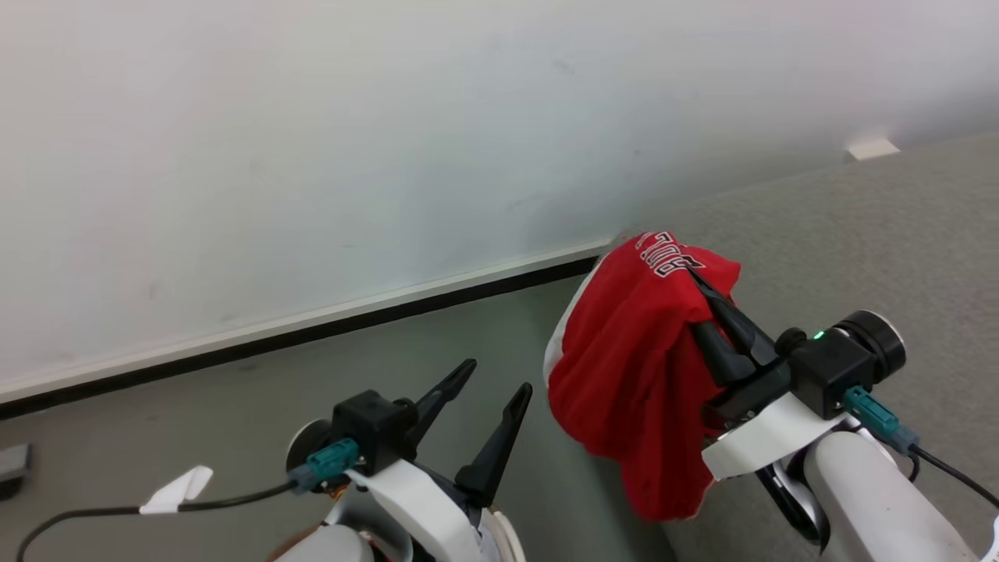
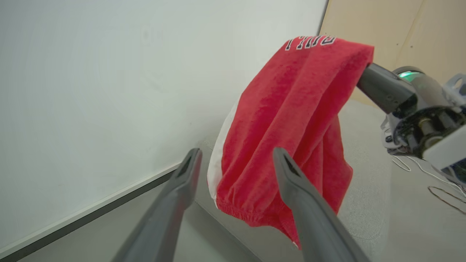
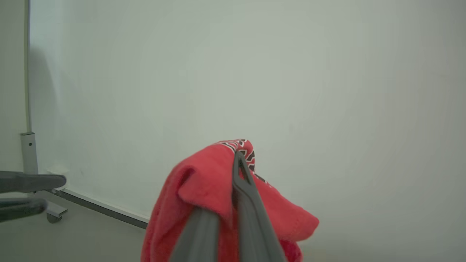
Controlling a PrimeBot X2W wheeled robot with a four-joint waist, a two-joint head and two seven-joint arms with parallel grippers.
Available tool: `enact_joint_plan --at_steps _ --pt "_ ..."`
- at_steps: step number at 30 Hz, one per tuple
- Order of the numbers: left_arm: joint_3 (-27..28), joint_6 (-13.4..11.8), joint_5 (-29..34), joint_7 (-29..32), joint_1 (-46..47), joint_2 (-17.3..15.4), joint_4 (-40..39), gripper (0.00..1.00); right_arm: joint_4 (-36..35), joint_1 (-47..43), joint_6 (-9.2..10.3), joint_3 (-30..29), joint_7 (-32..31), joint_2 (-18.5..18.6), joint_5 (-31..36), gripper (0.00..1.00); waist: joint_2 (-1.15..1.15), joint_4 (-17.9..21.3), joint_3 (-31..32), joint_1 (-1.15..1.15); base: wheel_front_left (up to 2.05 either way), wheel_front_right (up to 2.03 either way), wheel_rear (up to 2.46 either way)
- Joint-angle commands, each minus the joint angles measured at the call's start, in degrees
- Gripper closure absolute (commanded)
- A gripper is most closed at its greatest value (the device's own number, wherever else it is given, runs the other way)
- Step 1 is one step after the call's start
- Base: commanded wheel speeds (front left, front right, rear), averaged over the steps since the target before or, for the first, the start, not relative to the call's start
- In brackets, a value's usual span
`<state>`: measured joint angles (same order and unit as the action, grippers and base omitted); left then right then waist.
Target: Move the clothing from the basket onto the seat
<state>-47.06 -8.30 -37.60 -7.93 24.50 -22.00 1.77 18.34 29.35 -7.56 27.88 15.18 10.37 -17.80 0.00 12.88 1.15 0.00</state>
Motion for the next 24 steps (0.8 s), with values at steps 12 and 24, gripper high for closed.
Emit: enact_joint_plan --at_steps 12,24 --pt "-1.92 0.52 0.96 -0.04 0.47 1.27 -0.61 0.0 -4.13 -2.62 0.14 -2.36 -0.05 2.64 0.3 1.0 0.0 7.73 -1.54 0.0 0.0 0.0 0.0" --pt "-3.01 1.1 2.95 0.95 3.92 1.05 -2.46 0.0 -6.42 -2.29 0.13 -8.06 -0.18 3.79 1.35 1.0 0.0 7.46 -8.07 0.0 0.0 0.0 0.0"
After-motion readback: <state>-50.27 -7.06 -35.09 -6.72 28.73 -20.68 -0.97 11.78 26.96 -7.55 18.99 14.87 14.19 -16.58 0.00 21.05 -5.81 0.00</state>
